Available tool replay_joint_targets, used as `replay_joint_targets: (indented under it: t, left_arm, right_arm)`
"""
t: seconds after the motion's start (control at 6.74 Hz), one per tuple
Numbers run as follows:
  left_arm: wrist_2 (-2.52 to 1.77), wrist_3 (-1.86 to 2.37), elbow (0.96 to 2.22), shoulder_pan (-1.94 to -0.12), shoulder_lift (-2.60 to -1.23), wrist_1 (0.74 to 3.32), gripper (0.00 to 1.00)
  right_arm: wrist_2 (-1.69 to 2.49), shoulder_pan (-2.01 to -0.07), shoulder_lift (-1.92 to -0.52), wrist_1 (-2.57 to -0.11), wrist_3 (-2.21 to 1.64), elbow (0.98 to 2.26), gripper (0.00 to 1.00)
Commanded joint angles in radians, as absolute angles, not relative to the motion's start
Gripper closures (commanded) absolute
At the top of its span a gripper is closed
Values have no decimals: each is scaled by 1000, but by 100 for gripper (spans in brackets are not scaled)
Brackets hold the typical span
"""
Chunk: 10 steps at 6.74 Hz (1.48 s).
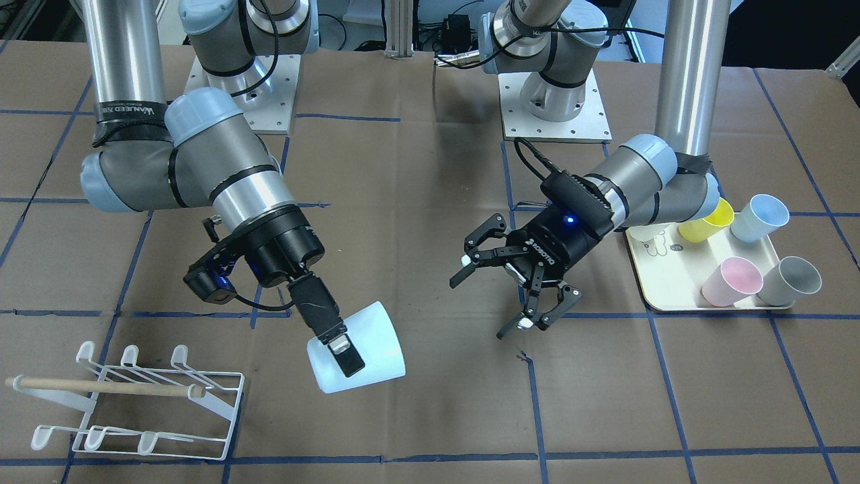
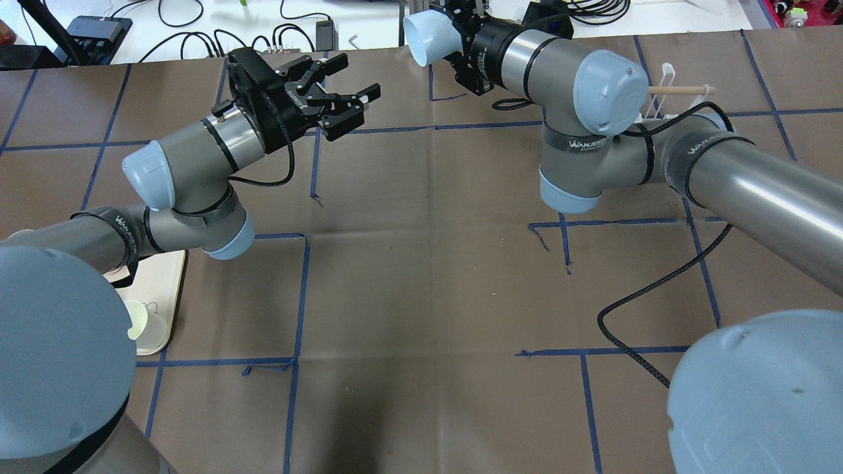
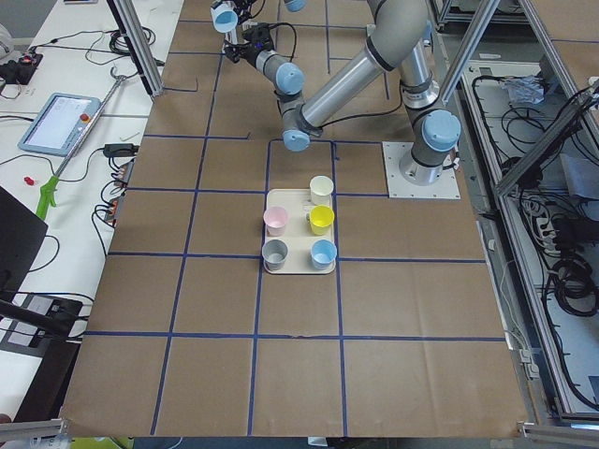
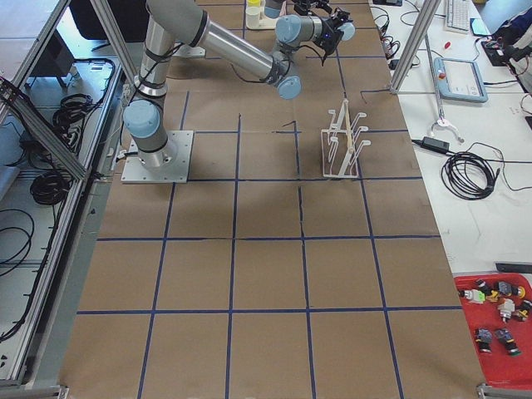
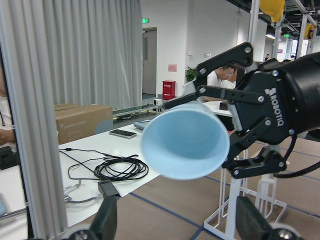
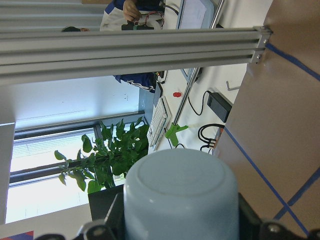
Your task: Transfer IKEA cup to right arm and place on rack
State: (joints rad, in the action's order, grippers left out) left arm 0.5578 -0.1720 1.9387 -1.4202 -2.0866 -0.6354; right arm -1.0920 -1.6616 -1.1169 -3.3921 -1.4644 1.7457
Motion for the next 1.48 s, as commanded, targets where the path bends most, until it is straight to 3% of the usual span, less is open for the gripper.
replay_joint_targets:
  t: [0.0, 0.45, 0.59, 0.89, 1.34]
  left_arm:
    - [596, -173, 1898, -1381, -2086, -495, 15]
    - [979, -173, 1584, -1425, -2097, 124, 12]
    - [1082, -172, 1510, -1449, -2092, 357, 5]
    - [1290, -132, 1450, -1492, -2080, 663, 1]
    - [1443, -77, 1434, -1513, -1930, 1183, 0]
  right_arm:
    - [-1094, -1586, -1118, -3389, -1230, 1744, 72]
    - [-1193, -1520, -1112, -3387, -674, 1755, 77]
    - [-1241, -1493, -1100, -3389, -426, 1753, 77]
    - [-1241, -1425, -1063, -3393, -136, 1737, 77]
    - [-1255, -1410, -976, -3469, 17, 1717, 76]
